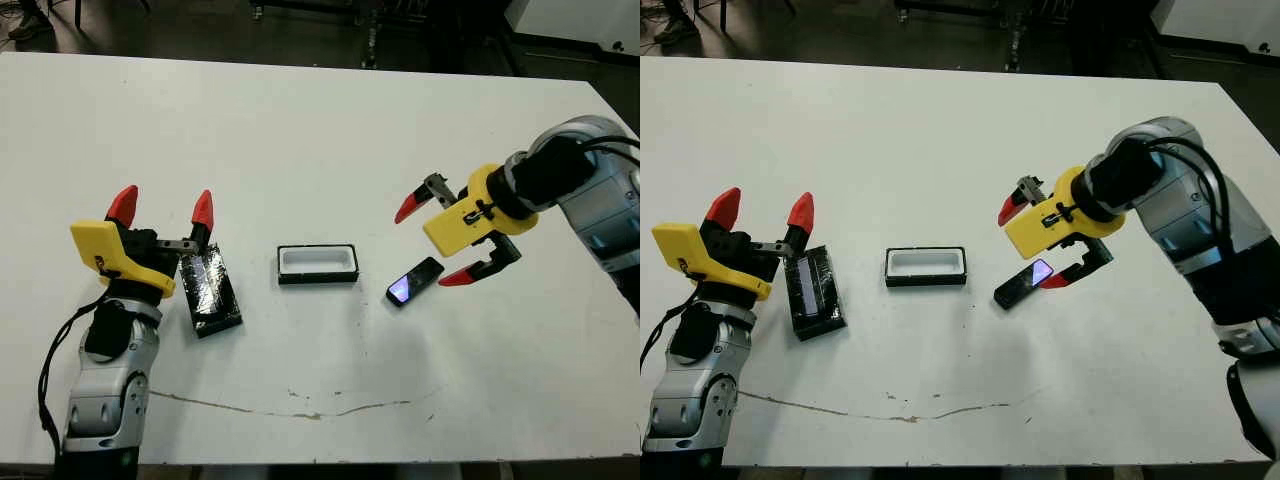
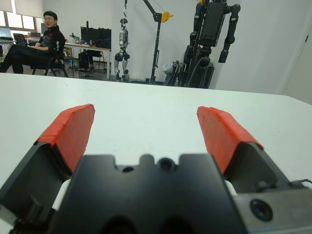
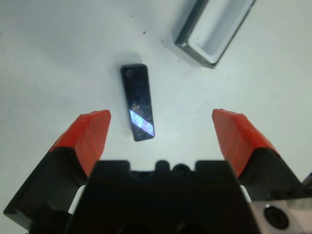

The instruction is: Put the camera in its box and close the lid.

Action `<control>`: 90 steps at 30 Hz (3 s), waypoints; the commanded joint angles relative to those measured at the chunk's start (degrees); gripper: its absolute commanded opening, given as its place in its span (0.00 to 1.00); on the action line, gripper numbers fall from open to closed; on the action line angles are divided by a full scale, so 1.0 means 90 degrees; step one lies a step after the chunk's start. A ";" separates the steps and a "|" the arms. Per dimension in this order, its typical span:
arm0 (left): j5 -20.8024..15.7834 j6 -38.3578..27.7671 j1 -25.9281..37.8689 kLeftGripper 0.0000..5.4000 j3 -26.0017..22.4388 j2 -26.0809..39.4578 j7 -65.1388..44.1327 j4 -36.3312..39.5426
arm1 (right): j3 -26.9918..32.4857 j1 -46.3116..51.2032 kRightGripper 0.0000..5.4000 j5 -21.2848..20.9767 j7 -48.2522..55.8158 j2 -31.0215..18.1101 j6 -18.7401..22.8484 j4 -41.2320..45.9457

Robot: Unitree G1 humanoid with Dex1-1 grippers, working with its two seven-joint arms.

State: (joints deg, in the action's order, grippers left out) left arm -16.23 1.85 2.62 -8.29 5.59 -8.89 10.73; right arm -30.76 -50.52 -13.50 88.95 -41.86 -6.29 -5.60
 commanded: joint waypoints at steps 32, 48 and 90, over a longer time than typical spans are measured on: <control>0.0147 -0.0038 -0.0056 1.00 0.0009 -0.0141 0.0100 -0.0006 | -0.0284 -0.0168 0.83 -0.0406 -0.0084 0.0781 -0.1088 -0.2391; 0.0169 -0.0048 -0.0031 1.00 0.0073 -0.0187 0.0163 0.0000 | -0.0268 -0.0163 0.58 -0.0554 -0.0357 0.1007 -0.1440 -0.2978; 0.0259 -0.0176 -0.0072 1.00 0.0047 -0.0306 0.0301 -0.0030 | 0.1902 -0.0646 0.31 0.1147 -0.1525 0.1314 0.0896 -0.2519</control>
State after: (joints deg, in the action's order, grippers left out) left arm -14.18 0.25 2.56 -7.85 2.98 -6.54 10.72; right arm -14.85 -55.72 -4.62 76.26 -30.89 -0.34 -27.79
